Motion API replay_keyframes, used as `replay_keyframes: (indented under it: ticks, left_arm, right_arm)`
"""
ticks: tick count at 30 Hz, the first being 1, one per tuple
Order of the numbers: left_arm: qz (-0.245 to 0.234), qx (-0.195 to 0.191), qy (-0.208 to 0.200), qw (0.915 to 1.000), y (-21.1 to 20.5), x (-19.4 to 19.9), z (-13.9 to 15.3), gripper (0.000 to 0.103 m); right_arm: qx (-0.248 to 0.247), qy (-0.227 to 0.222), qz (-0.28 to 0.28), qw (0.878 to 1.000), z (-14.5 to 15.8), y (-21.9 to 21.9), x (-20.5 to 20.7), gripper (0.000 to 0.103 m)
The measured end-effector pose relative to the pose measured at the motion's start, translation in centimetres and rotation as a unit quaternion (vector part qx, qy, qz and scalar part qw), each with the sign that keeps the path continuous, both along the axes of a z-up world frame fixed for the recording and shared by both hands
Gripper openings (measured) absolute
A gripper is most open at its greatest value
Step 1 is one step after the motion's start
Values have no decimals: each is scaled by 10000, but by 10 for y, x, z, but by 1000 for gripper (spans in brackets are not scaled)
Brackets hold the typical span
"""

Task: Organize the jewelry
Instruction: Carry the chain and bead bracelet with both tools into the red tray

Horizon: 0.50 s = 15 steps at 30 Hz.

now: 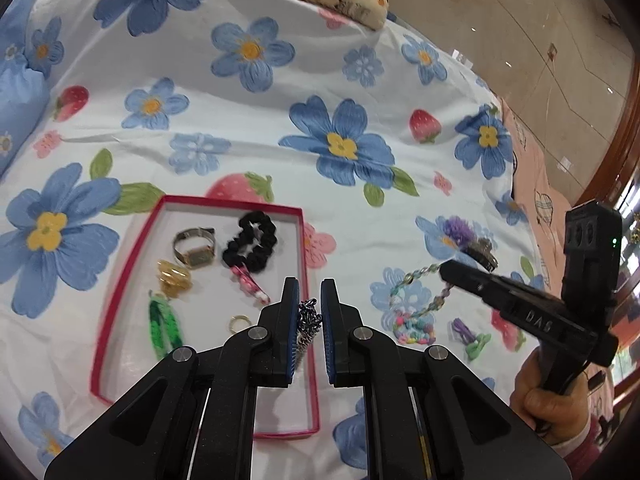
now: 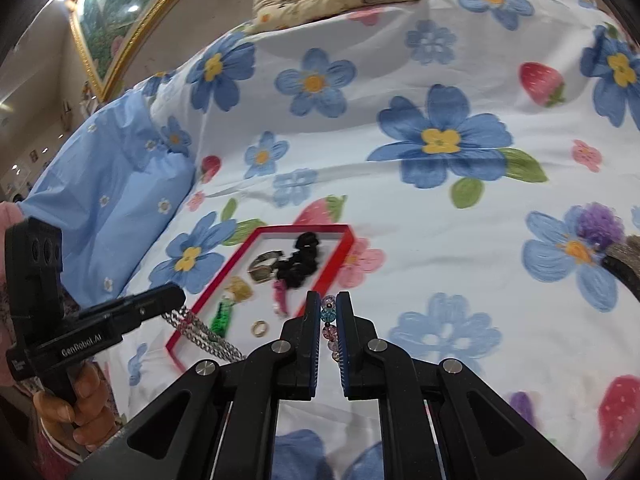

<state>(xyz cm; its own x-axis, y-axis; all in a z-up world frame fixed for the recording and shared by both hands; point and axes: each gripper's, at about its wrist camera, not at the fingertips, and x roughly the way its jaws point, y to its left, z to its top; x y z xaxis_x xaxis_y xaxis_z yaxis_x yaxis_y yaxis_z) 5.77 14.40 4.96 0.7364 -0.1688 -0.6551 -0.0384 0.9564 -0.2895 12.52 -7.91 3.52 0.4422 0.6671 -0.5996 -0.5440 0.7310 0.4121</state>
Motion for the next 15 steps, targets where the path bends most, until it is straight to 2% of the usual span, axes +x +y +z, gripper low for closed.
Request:
replay_keyframes:
  ticks: [5,15]
  left_arm:
    - [170,-3,-32,9999,16,-6,3,9]
    - [488,-87,128,9987,50,-14,-11,9]
  right_arm:
    - [15,-23,245,9997,3,24,-7,7]
    - [33,-62,747,9972,7,73,-24,7]
